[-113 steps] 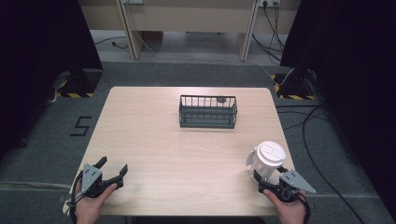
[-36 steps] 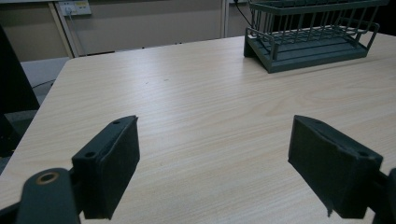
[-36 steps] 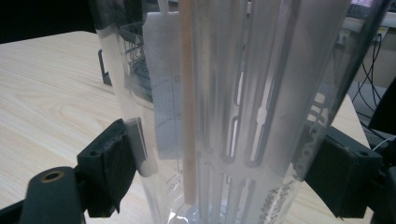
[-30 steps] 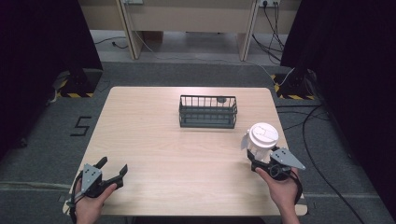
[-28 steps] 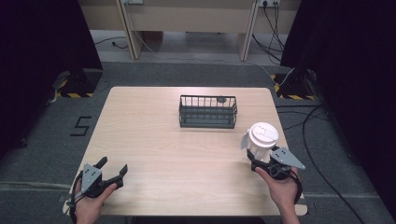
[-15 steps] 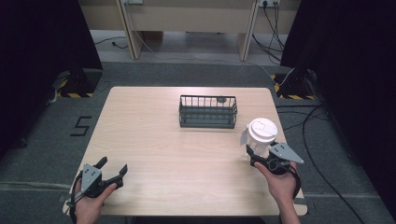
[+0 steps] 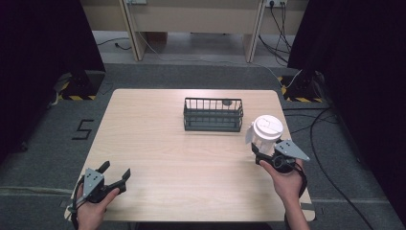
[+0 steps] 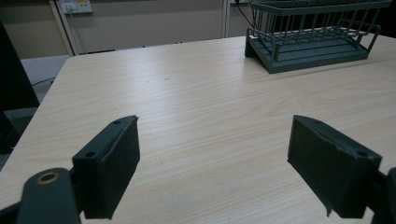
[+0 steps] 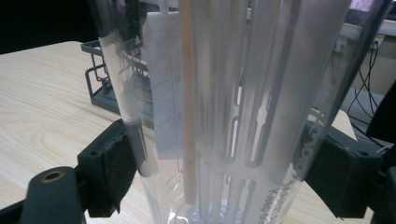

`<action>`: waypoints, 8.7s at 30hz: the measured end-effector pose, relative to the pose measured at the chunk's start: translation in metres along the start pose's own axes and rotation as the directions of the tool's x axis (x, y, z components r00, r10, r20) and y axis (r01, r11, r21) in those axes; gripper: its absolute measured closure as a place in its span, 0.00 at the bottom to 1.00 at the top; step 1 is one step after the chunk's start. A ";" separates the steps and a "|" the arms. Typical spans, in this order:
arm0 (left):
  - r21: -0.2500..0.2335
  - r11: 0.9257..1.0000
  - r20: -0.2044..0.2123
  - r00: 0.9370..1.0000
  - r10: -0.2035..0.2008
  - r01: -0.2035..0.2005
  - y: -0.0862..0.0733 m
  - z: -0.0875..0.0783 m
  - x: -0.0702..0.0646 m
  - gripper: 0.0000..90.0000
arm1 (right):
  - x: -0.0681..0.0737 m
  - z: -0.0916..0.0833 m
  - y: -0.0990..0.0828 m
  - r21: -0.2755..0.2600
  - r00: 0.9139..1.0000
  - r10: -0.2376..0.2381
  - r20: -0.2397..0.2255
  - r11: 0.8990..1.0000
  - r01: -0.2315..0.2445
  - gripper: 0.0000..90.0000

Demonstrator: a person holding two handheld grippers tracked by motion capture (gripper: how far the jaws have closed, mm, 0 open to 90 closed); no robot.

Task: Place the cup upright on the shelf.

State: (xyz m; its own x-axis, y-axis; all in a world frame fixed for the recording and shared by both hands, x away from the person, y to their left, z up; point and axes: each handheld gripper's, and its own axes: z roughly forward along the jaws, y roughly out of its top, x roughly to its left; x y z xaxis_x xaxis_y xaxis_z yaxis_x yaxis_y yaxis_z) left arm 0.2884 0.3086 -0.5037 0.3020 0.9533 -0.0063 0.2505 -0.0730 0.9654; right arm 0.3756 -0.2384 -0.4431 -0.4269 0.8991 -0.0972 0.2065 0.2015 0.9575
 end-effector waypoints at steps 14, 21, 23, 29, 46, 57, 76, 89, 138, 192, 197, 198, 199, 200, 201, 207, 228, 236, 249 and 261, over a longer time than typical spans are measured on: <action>0.000 1.000 0.000 1.000 -0.003 0.003 0.000 0.000 0.000 0.18 | -0.001 0.012 0.011 0.001 1.000 0.002 -0.007 1.000 -0.002 0.21; 0.000 1.000 0.000 1.000 -0.001 0.001 0.000 0.000 0.000 0.18 | -0.002 0.016 0.015 -0.004 1.000 0.006 -0.007 1.000 -0.006 0.21; 0.000 1.000 0.000 1.000 -0.002 0.002 0.000 0.000 0.000 0.18 | -0.002 0.017 0.016 -0.002 1.000 0.010 -0.008 1.000 -0.010 0.21; 0.000 1.000 0.000 1.000 -0.004 0.004 0.000 0.000 0.000 0.18 | -0.002 0.021 0.021 -0.004 1.000 0.008 -0.009 1.000 -0.008 0.21; -0.001 1.000 -0.001 1.000 -0.007 0.007 0.000 0.000 0.001 0.18 | 0.004 0.034 0.034 -0.011 1.000 0.006 -0.018 1.000 -0.006 0.21; -0.002 1.000 0.000 1.000 -0.007 0.007 0.000 0.000 0.000 0.18 | 0.004 0.041 0.043 -0.020 1.000 0.012 -0.020 1.000 -0.013 0.21; -0.004 1.000 0.001 1.000 -0.010 0.010 0.000 0.000 0.000 0.18 | 0.007 0.055 0.057 -0.034 1.000 0.009 -0.022 0.999 -0.010 0.21; -0.006 1.000 0.002 1.000 -0.009 0.009 0.000 0.000 0.000 0.18 | 0.007 0.064 0.071 -0.040 1.000 0.000 -0.028 0.999 -0.001 0.21; -0.008 1.000 0.004 1.000 -0.016 0.016 0.000 0.000 0.001 0.18 | 0.018 0.097 0.092 -0.043 0.999 0.006 -0.044 0.999 -0.008 0.21; -0.005 1.000 -0.002 1.000 -0.025 0.025 -0.001 0.000 0.002 0.19 | 0.030 0.139 0.113 -0.034 0.998 0.019 -0.064 0.999 -0.021 0.21; -0.007 1.000 0.000 1.000 -0.026 0.026 -0.001 0.000 0.002 0.18 | 0.030 0.143 0.114 -0.032 0.998 0.025 -0.064 0.999 -0.027 0.21; -0.006 1.000 0.000 1.000 -0.026 0.026 -0.001 0.000 0.002 0.19 | 0.030 0.144 0.114 -0.030 0.998 0.027 -0.064 0.999 -0.029 0.21; -0.006 1.000 -0.001 1.000 -0.025 0.025 -0.001 0.000 0.002 0.18 | 0.030 0.145 0.114 -0.031 0.998 0.025 -0.064 0.999 -0.027 0.21; -0.006 1.000 -0.001 1.000 -0.025 0.025 -0.001 0.000 0.002 0.19 | 0.031 0.146 0.114 -0.028 0.998 0.030 -0.064 0.999 -0.032 0.21; -0.006 1.000 -0.001 1.000 -0.025 0.025 -0.001 0.000 0.002 0.19 | 0.031 0.147 0.114 -0.028 0.997 0.031 -0.064 0.999 -0.033 0.21; -0.006 1.000 0.001 1.000 -0.026 0.026 -0.001 0.000 0.002 0.19 | 0.032 0.153 0.116 -0.026 0.997 0.032 -0.064 0.999 -0.034 0.21; -0.007 0.999 0.005 0.999 -0.032 0.032 -0.001 0.000 0.002 0.19 | 0.040 0.185 0.108 0.018 0.996 0.069 -0.058 0.998 -0.068 0.21; -0.008 0.999 0.006 0.999 -0.034 0.034 -0.001 0.000 0.003 0.19 | 0.041 0.196 0.103 0.029 0.995 0.083 -0.054 0.996 -0.081 0.21; -0.009 0.999 0.008 0.999 -0.036 0.036 -0.001 0.000 0.003 0.19 | 0.038 0.207 0.101 0.044 0.994 0.101 -0.046 0.994 -0.099 0.21; -0.008 0.999 0.012 0.999 -0.038 0.038 -0.001 0.001 0.003 0.19 | 0.043 0.218 0.088 0.088 0.994 0.098 -0.045 0.992 -0.094 0.20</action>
State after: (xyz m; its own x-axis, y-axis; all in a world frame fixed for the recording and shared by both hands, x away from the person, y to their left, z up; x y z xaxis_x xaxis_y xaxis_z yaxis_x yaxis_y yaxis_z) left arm 0.2896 0.3114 -0.5053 0.3029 0.9519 -0.0462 0.2546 -0.0341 0.9664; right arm 0.5671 -0.0978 -0.4225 -0.4435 0.8962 0.0091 0.3220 0.1498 0.9348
